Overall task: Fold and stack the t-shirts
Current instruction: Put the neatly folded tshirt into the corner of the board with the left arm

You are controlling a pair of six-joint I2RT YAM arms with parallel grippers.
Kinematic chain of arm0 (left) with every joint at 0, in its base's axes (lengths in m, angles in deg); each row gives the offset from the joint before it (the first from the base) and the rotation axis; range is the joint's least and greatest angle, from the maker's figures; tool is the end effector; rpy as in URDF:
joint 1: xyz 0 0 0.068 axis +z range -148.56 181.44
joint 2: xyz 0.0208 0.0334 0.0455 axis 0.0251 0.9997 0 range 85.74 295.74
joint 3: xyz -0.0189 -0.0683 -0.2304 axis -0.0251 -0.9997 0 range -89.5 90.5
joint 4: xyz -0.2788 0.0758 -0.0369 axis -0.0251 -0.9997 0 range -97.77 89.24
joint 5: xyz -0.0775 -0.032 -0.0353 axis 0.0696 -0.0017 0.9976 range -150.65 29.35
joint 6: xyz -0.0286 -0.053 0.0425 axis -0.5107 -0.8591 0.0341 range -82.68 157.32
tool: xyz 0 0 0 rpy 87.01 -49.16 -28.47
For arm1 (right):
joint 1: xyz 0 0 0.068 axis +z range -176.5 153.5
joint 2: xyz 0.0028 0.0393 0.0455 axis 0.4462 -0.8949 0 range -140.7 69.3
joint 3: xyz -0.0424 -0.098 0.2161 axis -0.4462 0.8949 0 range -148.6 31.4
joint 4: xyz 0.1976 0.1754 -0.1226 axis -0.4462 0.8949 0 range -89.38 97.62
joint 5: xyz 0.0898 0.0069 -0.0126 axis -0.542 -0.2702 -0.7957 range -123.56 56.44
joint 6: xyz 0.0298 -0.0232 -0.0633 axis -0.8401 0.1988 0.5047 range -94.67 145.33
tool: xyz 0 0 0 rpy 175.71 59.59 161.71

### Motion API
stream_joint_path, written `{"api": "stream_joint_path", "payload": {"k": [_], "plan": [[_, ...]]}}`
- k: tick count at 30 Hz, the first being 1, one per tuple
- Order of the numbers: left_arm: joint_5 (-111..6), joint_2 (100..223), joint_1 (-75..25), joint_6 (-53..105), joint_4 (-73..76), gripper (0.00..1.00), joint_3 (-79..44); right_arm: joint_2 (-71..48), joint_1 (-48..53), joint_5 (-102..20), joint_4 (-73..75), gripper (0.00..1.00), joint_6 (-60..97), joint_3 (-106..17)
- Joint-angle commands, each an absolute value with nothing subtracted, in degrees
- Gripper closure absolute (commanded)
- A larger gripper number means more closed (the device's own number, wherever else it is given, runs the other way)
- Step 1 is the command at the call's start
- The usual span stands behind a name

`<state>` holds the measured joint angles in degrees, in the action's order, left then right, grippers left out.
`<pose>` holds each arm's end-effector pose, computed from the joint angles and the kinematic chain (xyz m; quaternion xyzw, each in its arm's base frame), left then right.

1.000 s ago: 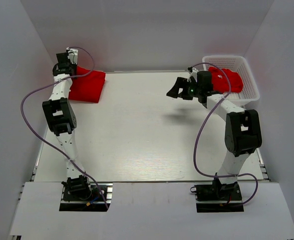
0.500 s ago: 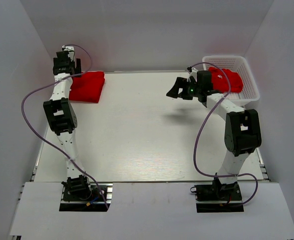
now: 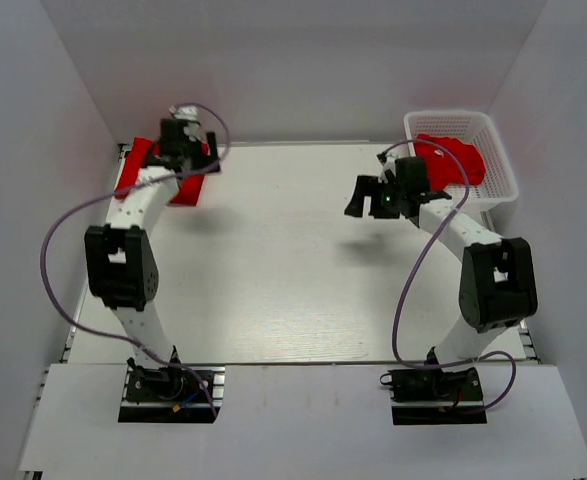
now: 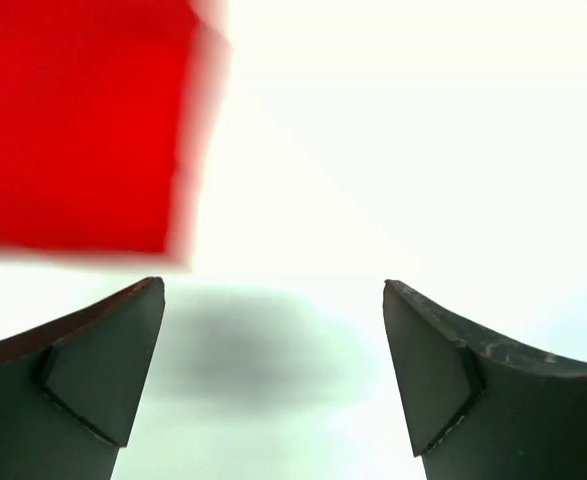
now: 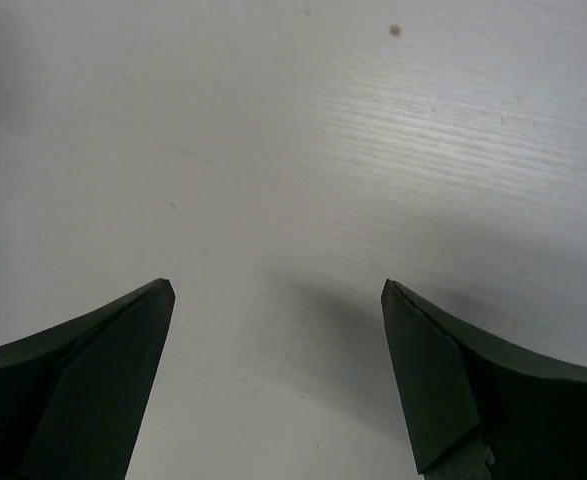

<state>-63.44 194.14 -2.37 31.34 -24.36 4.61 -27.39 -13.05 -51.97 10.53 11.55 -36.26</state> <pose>0.4819 -0.0291 0.2395 -0.0277 0.8977 -0.0156 0.4395 0.4049 0.1169 0.1779 -0.0664 0.8909 0.2404 0.3795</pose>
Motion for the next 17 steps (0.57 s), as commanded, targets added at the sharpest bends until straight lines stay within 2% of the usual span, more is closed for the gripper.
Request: {"api": "stream_joint_path", "payload": {"k": [1,6,9,12,17], "plan": [[-62.67,181.4,-11.18,22.57,-19.76,0.0,-11.06,-21.42,-10.68,-43.33,15.99,0.1,16.01,-31.63],[-63.47,165.31,-19.73,18.34,-16.76,0.0,-31.01,-12.91,-9.19,-45.67,13.12,0.1,14.53,-22.32],[-67.5,157.57,-22.11,16.84,-18.69,0.0,-34.12,-8.86,-9.01,-50.68,9.6,0.1,13.56,-17.39],[-68.74,153.87,-23.52,16.84,-19.93,0.0,-35.62,-5.41,-8.92,-50.7,6.25,0.1,13.12,-13.96],[-69.88,153.24,-24.58,17.98,-21.24,0.0,-36.15,-2.16,-8.83,-49.82,3.79,0.1,12.76,-11.23]]}}
